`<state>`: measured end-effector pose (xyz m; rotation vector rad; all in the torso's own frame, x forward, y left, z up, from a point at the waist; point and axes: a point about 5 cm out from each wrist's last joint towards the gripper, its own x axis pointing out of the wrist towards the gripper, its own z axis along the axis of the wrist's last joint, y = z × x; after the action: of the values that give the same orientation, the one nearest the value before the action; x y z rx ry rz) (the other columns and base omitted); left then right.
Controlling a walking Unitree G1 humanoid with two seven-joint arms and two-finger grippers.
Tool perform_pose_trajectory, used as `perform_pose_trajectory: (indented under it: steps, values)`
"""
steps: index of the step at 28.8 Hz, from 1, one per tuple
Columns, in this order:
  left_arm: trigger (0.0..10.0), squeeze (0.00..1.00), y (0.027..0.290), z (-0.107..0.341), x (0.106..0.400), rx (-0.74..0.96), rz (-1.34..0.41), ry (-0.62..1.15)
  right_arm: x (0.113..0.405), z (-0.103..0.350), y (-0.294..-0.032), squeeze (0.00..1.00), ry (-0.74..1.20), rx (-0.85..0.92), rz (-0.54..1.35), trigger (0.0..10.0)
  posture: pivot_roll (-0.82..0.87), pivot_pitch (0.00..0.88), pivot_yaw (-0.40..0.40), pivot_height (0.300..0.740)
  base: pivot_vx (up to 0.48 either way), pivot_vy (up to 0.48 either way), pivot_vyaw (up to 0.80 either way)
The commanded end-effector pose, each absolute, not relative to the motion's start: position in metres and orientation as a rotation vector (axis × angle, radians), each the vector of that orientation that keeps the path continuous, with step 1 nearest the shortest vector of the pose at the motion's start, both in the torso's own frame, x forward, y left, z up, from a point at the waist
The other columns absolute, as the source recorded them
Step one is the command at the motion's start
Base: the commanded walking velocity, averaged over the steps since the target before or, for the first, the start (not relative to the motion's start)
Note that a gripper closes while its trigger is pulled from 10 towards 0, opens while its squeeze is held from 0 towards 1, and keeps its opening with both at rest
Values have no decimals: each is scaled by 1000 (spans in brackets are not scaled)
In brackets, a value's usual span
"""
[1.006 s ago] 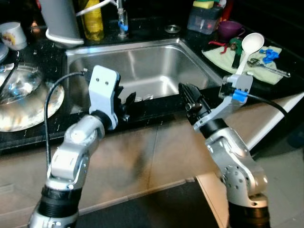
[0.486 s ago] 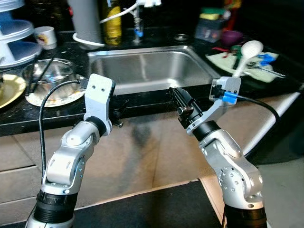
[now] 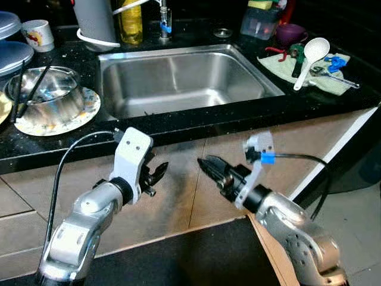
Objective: Kitchen organization
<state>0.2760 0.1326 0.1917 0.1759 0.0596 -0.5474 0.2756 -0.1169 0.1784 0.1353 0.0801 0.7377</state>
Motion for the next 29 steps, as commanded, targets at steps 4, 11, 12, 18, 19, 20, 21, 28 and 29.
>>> perform_pose_trajectory:
  steps: [4, 11, 12, 18, 19, 20, 21, 28, 29]
  values:
    - [10000, 0, 156, 155, 273, 224, -231, 186, 279, 134, -121, 0, 222, 94, 513, 10000, -39, 195, -37, 740, 0, 0, 0]
    - [10000, 0, 169, 148, 265, 167, -114, 82, 268, 116, -122, 0, 200, 154, 413, 10000, -31, 189, -41, 740, 0, 0, 0]
    - [10000, 0, 169, 148, 264, 170, -117, 71, 267, 117, -122, 0, 190, 161, 408, 10000, -31, 189, -41, 740, 0, 0, 0]
    - [10000, 0, 176, 121, 240, 219, -137, 142, 248, 97, -120, 0, 196, 149, 415, 10000, -33, 180, -34, 740, 0, 0, 0]
    - [10000, 0, 177, 121, 240, 206, -124, 124, 245, 95, -121, 0, 179, 163, 401, 10000, -33, 180, -34, 740, 0, 0, 0]
    - [10000, 0, 177, 121, 240, 206, -124, 124, 245, 95, -121, 0, 179, 163, 401, 10000, -33, 180, -34, 740, 0, 0, 0]
    - [10000, 0, 177, 120, 239, 201, -128, 113, 243, 95, -122, 0, 164, 177, 398, 10000, -30, 178, -36, 740, 0, 0, 0]
    - [10000, 0, 177, 112, 224, 135, -132, 89, 223, 88, -130, 0, 130, 192, 349, 10000, -32, 171, -24, 740, 0, 0, 0]
    - [10000, 0, 178, 112, 223, 141, -131, 84, 221, 88, -131, 0, 126, 194, 342, 10000, -32, 171, -24, 740, 0, 0, 0]
